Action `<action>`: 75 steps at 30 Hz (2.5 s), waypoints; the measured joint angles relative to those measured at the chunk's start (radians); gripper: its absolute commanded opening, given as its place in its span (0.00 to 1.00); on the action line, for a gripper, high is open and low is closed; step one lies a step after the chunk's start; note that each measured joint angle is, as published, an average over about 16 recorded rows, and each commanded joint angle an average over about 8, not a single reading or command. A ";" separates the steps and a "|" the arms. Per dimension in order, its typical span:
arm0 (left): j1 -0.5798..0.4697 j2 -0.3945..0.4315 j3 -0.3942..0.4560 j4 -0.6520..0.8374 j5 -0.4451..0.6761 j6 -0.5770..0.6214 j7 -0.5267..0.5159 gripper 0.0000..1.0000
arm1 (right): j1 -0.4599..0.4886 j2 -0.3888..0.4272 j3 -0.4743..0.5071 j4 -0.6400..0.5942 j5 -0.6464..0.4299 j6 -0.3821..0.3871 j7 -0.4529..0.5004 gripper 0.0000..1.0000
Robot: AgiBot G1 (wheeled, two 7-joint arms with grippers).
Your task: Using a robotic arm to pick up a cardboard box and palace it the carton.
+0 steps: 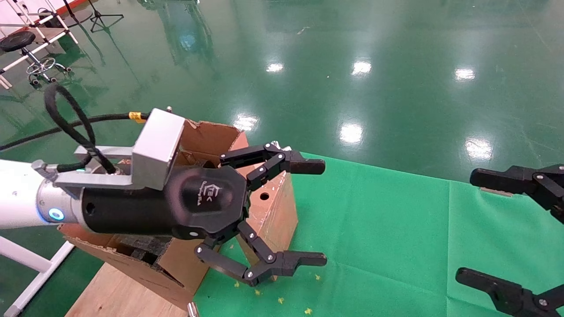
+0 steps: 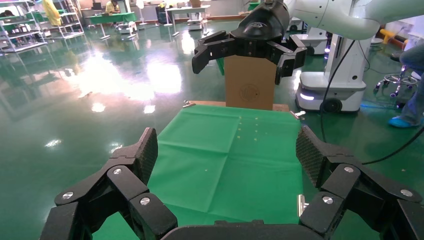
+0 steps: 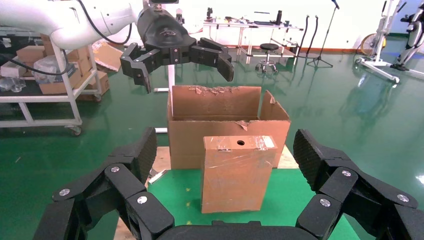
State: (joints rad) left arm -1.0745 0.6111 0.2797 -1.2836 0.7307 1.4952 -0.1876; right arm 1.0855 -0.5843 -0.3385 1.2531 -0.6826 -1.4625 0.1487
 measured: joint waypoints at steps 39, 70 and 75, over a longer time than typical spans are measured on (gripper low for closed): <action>-0.107 -0.009 0.073 -0.056 0.304 -0.113 0.010 1.00 | 0.000 0.000 0.000 0.000 0.000 0.000 0.000 0.00; -0.467 0.074 0.341 -0.065 0.964 -0.065 -0.935 1.00 | 0.000 0.000 0.000 -0.001 0.000 0.000 0.000 0.00; -0.467 0.090 0.356 -0.067 0.983 -0.058 -0.963 1.00 | 0.000 0.000 0.000 -0.001 0.000 0.000 0.000 0.00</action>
State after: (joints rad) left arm -1.5413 0.7012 0.6356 -1.3502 1.7134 1.4374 -1.1511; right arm 1.0856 -0.5839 -0.3388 1.2525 -0.6825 -1.4621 0.1485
